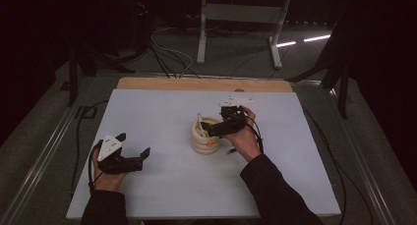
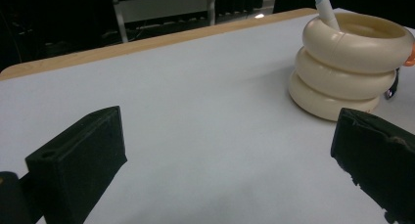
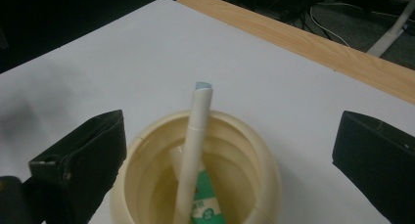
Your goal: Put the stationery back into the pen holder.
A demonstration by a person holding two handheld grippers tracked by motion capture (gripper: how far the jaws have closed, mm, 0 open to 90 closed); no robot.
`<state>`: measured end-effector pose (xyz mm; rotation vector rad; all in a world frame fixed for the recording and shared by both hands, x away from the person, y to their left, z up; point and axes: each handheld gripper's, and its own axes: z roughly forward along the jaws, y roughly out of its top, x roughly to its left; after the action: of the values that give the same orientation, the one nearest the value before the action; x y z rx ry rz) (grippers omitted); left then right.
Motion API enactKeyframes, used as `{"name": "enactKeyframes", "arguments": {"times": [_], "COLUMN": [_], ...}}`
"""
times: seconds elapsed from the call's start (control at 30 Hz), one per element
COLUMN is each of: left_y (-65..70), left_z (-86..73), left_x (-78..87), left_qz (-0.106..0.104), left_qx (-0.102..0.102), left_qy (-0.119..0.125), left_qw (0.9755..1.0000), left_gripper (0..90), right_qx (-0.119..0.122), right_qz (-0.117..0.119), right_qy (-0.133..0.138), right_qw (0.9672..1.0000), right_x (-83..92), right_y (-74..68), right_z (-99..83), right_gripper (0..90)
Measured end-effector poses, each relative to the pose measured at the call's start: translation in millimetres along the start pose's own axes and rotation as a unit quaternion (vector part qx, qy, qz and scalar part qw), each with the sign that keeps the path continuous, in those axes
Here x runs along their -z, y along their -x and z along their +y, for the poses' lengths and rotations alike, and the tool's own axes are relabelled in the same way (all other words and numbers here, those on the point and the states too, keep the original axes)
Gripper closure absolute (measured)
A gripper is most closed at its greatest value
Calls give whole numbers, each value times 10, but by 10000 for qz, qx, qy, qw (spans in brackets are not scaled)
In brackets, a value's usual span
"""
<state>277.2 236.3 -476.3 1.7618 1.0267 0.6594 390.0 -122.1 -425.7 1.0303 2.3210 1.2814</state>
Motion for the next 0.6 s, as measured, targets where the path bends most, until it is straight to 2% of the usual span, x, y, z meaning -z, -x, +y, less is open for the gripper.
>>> {"name": "enactKeyframes", "arguments": {"times": [0.2,0.6], "left_y": [0,3], "left_z": [1,-1], "left_x": [5,0], "left_qz": [-3,-2], "left_qx": [4,-5], "left_qy": [6,-9], "left_qw": [10000,10000], "left_gripper": [2,2], "right_qx": [-18,-207], "right_qz": [-27,-298], "right_qy": [-47,-216], "right_qw": [10000,9991], "right_x": [83,245], "right_y": [86,322], "right_z": [-1,-75], "right_gripper": [0,0]}}
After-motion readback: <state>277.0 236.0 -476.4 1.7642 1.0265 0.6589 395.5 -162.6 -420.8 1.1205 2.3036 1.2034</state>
